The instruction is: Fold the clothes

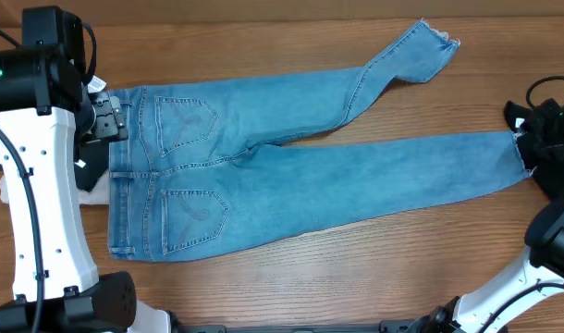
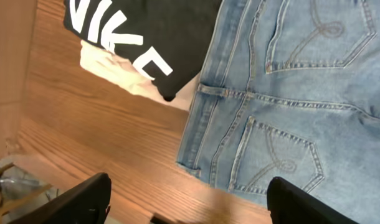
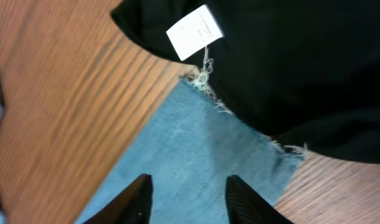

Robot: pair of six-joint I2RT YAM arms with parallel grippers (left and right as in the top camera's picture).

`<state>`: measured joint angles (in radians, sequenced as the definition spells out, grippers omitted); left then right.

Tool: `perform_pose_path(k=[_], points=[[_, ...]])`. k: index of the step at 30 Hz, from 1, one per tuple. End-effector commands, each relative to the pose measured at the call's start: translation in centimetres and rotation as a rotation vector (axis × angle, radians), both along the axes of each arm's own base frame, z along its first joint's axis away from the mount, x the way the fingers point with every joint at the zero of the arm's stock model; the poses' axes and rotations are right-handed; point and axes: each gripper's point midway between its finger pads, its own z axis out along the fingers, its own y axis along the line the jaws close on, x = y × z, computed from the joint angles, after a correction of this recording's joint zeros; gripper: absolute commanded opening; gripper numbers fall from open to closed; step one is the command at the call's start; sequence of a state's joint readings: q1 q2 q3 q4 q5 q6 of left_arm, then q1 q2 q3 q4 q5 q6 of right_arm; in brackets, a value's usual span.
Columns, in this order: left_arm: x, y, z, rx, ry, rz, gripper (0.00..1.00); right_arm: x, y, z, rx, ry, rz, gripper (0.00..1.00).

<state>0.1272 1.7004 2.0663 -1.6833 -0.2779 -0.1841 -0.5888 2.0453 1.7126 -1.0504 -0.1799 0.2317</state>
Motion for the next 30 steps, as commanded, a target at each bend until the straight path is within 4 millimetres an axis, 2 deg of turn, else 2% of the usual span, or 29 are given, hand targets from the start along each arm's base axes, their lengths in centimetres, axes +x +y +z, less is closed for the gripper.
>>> perform_pose_path(k=[1, 3, 5, 8, 9, 12, 15, 20, 24, 27, 30], points=[[1.4, -1.1, 0.4, -0.082, -0.082, -0.014, 0.83, 3.6, 4.9, 2.8, 0.227, -0.242, 0.184, 0.42], [2.7, -2.6, 0.5, -0.16, -0.129, -0.055, 0.78, 5.3, 8.4, 4.7, 0.34, -0.367, 0.306, 0.3], [4.6, -4.8, 0.3, -0.237, -0.177, -0.157, 0.72, 6.5, 11.9, 5.3, 0.379, -0.391, 0.387, 0.28], [6.2, -7.1, -1.0, -0.275, -0.182, -0.247, 0.7, 8.3, 16.6, 4.9, 0.329, -0.384, 0.513, 0.54], [6.4, -7.8, -1.4, -0.282, -0.175, -0.265, 0.71, 9.0, 17.9, 4.6, 0.297, -0.383, 0.548, 0.59], [7.1, -10.2, -3.0, -0.295, -0.146, -0.33, 0.77, 11.8, 22.1, 2.6, 0.178, -0.357, 0.581, 0.65], [7.2, -12.2, -3.3, -0.298, -0.136, -0.385, 0.82, 14.0, 27.2, -0.2, 0.137, -0.364, 0.649, 0.67], [7.2, -14.2, -3.8, -0.298, -0.131, -0.436, 0.85, 14.5, 32.9, -4.3, 0.152, -0.322, 0.683, 0.67], [7.3, -14.3, -5.8, -0.309, -0.107, -0.421, 0.86, 14.1, 34.2, -7.4, 0.073, -0.245, 0.656, 0.64], [6.8, -14.3, -7.4, -0.315, -0.068, -0.406, 0.86, 13.7, 33.9, -8.4, -0.01, -0.194, 0.625, 0.51], [6.6, -14.2, -8.6, -0.317, -0.046, -0.402, 0.85, 12.8, 32.3, -9.2, -0.089, -0.123, 0.581, 0.19]])
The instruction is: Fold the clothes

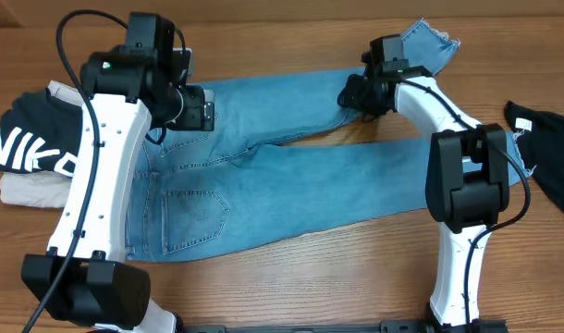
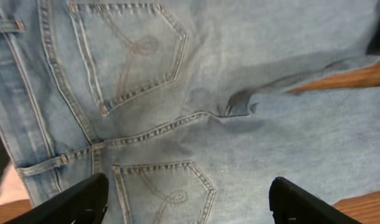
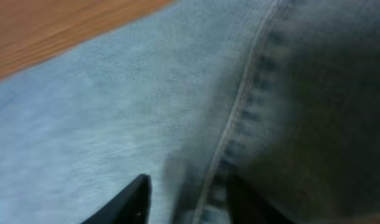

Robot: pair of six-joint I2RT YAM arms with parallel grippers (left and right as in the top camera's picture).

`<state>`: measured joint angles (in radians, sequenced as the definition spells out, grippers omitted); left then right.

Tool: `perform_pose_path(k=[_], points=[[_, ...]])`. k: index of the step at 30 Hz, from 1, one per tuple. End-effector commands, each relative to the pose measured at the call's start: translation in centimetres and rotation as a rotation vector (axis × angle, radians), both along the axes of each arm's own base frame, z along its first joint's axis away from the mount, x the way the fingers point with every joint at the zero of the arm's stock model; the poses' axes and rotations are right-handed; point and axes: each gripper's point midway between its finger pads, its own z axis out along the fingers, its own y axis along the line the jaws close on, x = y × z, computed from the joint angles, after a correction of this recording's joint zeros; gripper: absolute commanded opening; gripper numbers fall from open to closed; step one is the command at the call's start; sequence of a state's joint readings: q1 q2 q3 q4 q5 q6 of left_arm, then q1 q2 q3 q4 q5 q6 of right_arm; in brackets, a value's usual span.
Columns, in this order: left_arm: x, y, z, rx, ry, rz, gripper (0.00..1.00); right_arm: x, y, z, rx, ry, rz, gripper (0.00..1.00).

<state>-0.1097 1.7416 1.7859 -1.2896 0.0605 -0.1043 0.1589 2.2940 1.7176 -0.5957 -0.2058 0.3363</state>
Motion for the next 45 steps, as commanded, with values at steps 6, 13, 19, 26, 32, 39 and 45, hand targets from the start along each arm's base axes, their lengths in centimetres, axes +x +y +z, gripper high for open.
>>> perform_pose_path(k=[6, 13, 19, 26, 32, 39, 45], points=[[0.3, -0.3, -3.4, -0.015, 0.017, 0.009, 0.85, -3.0, -4.3, -1.6, -0.063, 0.178, -0.136, 0.04], [0.9, -1.0, -8.3, -0.052, 0.005, -0.001, 0.88, -3.3, -2.8, 4.8, 0.538, 0.201, -0.043, 0.04], [-0.9, -0.8, -13.1, -0.046, 0.057, 0.005, 0.89, -0.5, -9.7, 7.6, 0.397, -0.029, -0.053, 0.23], [-1.2, -0.7, -14.8, -0.045, 0.048, 0.006, 0.89, 1.2, -10.0, 8.1, 0.166, -0.062, -0.146, 0.21], [-0.8, -0.8, -14.8, -0.046, 0.034, 0.006, 0.89, 1.0, -4.9, 6.9, -0.064, -0.06, -0.194, 0.41], [-0.9, -0.7, -14.9, -0.045, 0.036, 0.006, 0.89, 0.9, 0.7, 9.0, -0.106, -0.126, -0.043, 0.81], [-0.9, -0.8, -14.9, -0.048, 0.039, 0.005, 0.89, 2.2, -1.3, 10.6, -0.046, -0.103, -0.409, 0.7]])
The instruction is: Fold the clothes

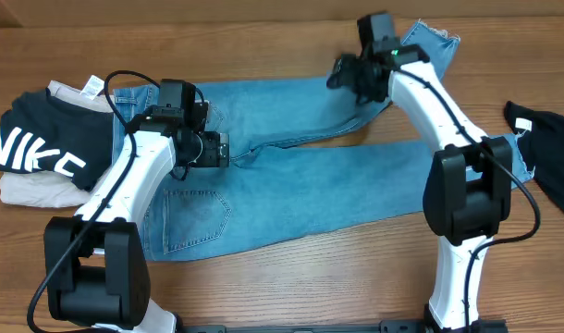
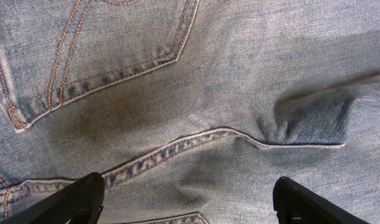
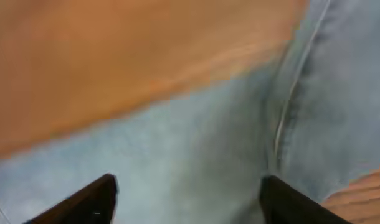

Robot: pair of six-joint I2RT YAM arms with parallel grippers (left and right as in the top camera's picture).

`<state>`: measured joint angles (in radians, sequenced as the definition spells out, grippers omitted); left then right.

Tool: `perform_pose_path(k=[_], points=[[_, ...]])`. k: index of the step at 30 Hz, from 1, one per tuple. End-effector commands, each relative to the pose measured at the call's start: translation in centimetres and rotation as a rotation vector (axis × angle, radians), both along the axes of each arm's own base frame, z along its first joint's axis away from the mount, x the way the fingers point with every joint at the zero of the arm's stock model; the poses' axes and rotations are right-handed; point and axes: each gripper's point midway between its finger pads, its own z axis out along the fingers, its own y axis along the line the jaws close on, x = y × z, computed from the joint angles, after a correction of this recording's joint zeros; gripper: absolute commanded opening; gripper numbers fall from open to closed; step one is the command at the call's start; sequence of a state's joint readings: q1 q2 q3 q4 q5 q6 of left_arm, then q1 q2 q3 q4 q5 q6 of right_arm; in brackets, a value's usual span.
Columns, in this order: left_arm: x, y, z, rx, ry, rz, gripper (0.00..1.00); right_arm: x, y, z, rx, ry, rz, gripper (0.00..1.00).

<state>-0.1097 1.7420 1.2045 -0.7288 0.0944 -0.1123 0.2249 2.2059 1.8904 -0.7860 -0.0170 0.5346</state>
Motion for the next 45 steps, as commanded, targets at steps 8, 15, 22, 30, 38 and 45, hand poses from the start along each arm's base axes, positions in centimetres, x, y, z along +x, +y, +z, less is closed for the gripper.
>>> perform_pose_path(k=[8, 15, 22, 30, 38, 45], points=[[-0.5, -0.5, -0.3, -0.034, 0.025, 0.014, 0.89, 2.6, -4.0, -3.2, -0.077, -0.029, -0.297, 0.68], [-0.8, -0.5, -0.4, -0.033, 0.039, 0.018, 0.89, 2.5, -5.5, -4.2, -0.153, -0.029, -0.337, 0.65], [-1.0, -0.5, -0.4, -0.036, 0.048, 0.032, 0.88, 1.4, -5.7, -7.8, -0.173, 0.059, -0.343, 0.64], [-1.0, -0.4, -0.5, -0.034, 0.048, 0.033, 0.89, 0.5, -8.6, -8.0, -0.238, 0.097, -0.39, 0.33], [-0.8, -0.4, -0.4, -0.033, 0.04, 0.033, 0.89, -1.4, -12.7, -7.7, -0.114, 0.226, -0.444, 0.04], [-0.4, -0.5, -0.3, -0.035, 0.023, 0.03, 0.89, 0.7, -8.8, -2.9, 0.11, 0.113, -0.18, 0.07]])
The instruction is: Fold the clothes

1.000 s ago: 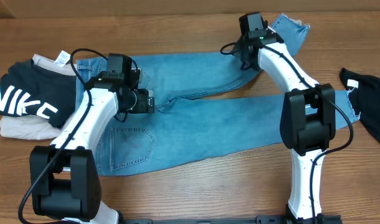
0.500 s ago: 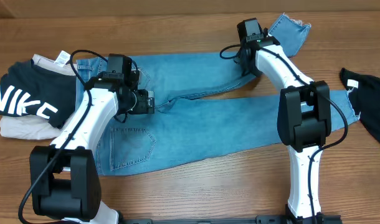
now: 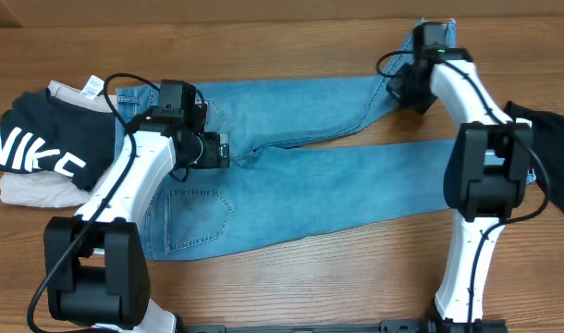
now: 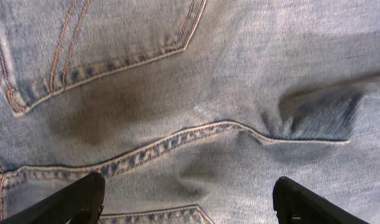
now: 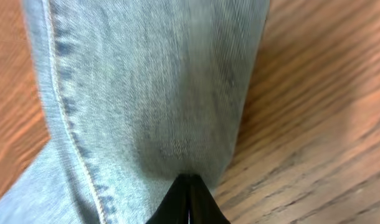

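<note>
Light blue jeans (image 3: 291, 180) lie flat, back pockets up, waist at the left and both legs running right. My left gripper (image 3: 219, 151) hovers low over the seat seam (image 4: 177, 140), open, its fingers (image 4: 75, 198) spread wide with only denim below. At the far end of the upper leg (image 3: 310, 106), my right gripper (image 3: 404, 90) is shut on a fold of that leg's denim (image 5: 152, 93), fingertips pinched together at the cloth's edge over bare wood. The upper leg's hem is mostly hidden behind the right arm.
A black shirt with white lettering (image 3: 32, 153) lies on a cream garment (image 3: 28, 190) at the table's left. Another black garment (image 3: 552, 125) lies at the right edge. Bare wood table (image 3: 356, 277) shows in front of the jeans.
My right gripper was open over the upper leg near its bend; now it sits farther right and is shut on that leg's denim. The left gripper stays open over the seat seam.
First my left gripper was by the waistband at the left and my right at the lower leg's hem by the black garment. Then the left was over the back pockets, the right on the upper leg. Later the left sat at the crotch. Now the right pinches the upper leg.
</note>
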Robot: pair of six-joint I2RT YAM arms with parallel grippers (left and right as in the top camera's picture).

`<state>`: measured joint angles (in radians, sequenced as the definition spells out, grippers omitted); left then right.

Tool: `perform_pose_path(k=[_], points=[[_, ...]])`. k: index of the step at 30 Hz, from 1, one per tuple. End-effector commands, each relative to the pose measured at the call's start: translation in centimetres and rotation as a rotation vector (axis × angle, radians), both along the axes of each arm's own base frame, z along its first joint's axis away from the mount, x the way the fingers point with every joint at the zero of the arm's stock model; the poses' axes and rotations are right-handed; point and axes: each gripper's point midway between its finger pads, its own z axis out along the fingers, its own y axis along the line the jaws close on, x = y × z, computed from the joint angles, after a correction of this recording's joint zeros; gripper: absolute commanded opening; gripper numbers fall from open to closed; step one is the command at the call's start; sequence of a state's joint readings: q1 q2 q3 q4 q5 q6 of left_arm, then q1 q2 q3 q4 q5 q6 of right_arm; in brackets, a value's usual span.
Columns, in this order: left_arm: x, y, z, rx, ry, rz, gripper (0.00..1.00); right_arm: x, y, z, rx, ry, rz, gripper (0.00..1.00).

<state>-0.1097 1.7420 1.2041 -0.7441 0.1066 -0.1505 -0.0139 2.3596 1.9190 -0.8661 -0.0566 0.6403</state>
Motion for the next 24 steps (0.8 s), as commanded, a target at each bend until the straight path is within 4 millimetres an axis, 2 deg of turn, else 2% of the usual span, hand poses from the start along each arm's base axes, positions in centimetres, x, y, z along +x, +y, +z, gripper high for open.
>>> perform_pose_path(k=[1, 2, 3, 4, 5, 7, 8, 15, 18, 21, 24], points=[[0.0, -0.3, -0.2, -0.015, 0.0, -0.003, 0.89, 1.3, 4.1, 4.9, 0.021, -0.126, 0.143, 0.22], [0.0, -0.3, -0.2, -0.014, 0.002, -0.003, 0.89, 1.6, 4.9, 5.0, -0.012, -0.139, 0.153, 0.31], [-0.1, -0.3, -0.2, -0.014, 0.004, -0.003, 0.89, 1.9, 5.6, 5.0, -0.054, -0.155, 0.162, 0.36], [-0.1, -0.3, -0.2, -0.014, 0.006, -0.003, 0.89, 2.3, 6.3, 5.1, -0.08, -0.175, 0.171, 0.47], [-0.2, -0.3, -0.2, -0.014, 0.008, -0.003, 0.89, 2.7, 7.1, 5.1, -0.1, -0.196, 0.177, 0.53], [-0.4, -0.3, -0.3, -0.013, 0.017, -0.003, 0.89, 3.3, 7.7, 4.7, -0.14, -0.221, 0.167, 0.58], [-0.5, -0.3, -0.3, -0.012, 0.023, -0.003, 0.89, 3.3, 7.1, 4.2, -0.171, -0.211, 0.111, 0.59], [-0.8, -0.3, -0.4, -0.014, 0.033, -0.004, 0.89, 3.0, 6.3, 0.8, -0.211, -0.151, 0.075, 0.57], [-0.9, -0.3, -0.4, -0.013, 0.041, -0.004, 0.89, 2.6, 5.7, 0.2, -0.246, -0.13, 0.066, 0.57], [-0.9, -0.3, -0.4, -0.013, 0.04, -0.003, 0.89, 2.5, 5.6, 0.2, -0.248, -0.126, 0.066, 0.38], [-1.0, -0.3, -0.4, -0.013, 0.041, -0.001, 0.89, 2.3, 5.6, -0.3, -0.25, -0.113, 0.067, 0.36]])
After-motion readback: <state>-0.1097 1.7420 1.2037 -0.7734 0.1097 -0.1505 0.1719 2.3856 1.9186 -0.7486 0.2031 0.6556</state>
